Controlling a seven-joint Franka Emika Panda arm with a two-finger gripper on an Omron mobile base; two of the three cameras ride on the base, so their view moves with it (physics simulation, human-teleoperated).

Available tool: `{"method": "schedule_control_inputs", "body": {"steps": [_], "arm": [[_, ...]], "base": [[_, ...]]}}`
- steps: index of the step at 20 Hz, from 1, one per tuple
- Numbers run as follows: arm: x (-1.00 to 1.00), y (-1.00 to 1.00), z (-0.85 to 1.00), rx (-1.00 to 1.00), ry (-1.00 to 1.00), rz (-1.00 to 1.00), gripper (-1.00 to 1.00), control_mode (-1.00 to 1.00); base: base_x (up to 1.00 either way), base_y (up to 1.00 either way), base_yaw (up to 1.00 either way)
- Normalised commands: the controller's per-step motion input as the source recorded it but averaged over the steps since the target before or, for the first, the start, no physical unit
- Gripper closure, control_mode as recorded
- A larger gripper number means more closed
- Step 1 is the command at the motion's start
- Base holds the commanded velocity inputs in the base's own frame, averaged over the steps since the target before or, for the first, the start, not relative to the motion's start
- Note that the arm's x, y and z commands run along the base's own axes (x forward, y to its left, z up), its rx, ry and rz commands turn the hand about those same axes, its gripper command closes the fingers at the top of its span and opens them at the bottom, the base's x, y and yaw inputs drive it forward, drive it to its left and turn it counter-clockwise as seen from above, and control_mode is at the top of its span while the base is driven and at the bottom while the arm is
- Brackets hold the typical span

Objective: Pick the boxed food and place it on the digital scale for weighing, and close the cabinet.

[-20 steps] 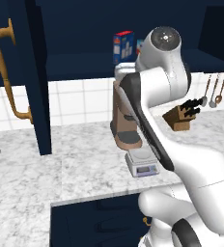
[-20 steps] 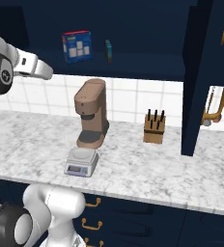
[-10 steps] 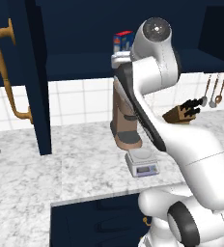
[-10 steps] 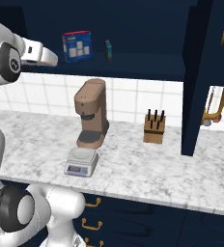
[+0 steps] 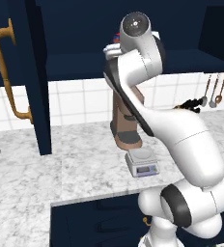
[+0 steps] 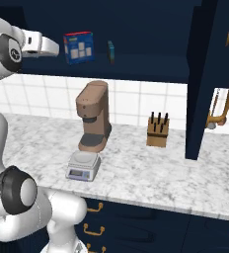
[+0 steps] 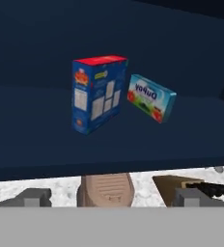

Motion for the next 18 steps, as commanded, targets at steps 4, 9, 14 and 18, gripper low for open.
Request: {"method": "schedule_control_inputs", "body": {"steps": [4,9,14,18], "arm": [[0.55,0.06,0.0,0.0,0.0,-0.1,-1.0,-1.0],[0.45,0.32,0.03,0.0,0.0,-0.17,-1.0,-1.0],[0.54,0.21,0.0,0.0,0.0,-0.12,-1.0,-1.0],[0.39,0.0,0.0,0.0,0.0,-0.01,-1.0,-1.0]], "base": [[0.0,0.0,0.0],[0.0,0.0,0.0],[0.0,0.0,0.0],[0.0,0.0,0.0]]}}
